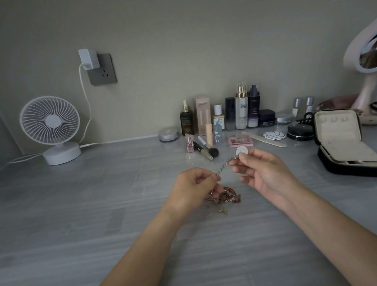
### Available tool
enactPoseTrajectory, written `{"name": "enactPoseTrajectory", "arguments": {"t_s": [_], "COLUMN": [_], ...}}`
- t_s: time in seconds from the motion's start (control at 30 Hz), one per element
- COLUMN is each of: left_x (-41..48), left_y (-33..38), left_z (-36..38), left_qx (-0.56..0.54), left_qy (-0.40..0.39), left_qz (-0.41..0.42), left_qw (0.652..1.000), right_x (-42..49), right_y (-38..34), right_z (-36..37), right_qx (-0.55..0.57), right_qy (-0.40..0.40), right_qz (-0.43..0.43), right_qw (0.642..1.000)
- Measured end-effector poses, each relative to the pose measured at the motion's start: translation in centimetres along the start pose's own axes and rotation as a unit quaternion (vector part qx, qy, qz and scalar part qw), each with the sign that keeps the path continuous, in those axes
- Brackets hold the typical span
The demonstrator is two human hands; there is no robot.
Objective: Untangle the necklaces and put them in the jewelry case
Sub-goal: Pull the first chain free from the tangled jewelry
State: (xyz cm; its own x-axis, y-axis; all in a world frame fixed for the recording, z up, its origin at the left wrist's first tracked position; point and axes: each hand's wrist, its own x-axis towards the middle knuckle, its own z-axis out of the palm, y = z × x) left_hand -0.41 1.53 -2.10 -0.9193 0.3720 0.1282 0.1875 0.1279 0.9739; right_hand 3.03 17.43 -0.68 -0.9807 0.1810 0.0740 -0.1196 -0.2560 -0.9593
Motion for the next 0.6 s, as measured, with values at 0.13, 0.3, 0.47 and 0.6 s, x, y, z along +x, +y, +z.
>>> {"name": "enactPoseTrajectory", "arguments": {"t_s": [0.13,0.3,0.47,0.6], "left_x": [-0.04,-0.23,-0.32,-0.11], "left_y": [0.14,0.26,0.13,-0.01], "left_z": [-0.21,-0.42,-0.30,0.28], "left_qx": [-0.003,-0.022,-0.016,-0.053], "left_qy": [0.021,0.025,0.018,0.015], "left_qz": [-0.009,-0.012,-0.017,-0.030], "left_qw": [1.000,0.999,1.000,0.998], "right_x": [-0.20,-0.34,-0.24,-0.11], "right_y": [-0.22,-0.33,-0.54,-0.29], "right_z": [0.19,0.45,0.20,0.07], "right_qx": [0.012,0.029,0.086,0.056], "right_qy": [0.000,-0.008,-0.005,-0.029], "right_qz": [0.004,-0.006,-0.004,-0.017], "right_qw": [1.000,1.000,0.996,0.998]}}
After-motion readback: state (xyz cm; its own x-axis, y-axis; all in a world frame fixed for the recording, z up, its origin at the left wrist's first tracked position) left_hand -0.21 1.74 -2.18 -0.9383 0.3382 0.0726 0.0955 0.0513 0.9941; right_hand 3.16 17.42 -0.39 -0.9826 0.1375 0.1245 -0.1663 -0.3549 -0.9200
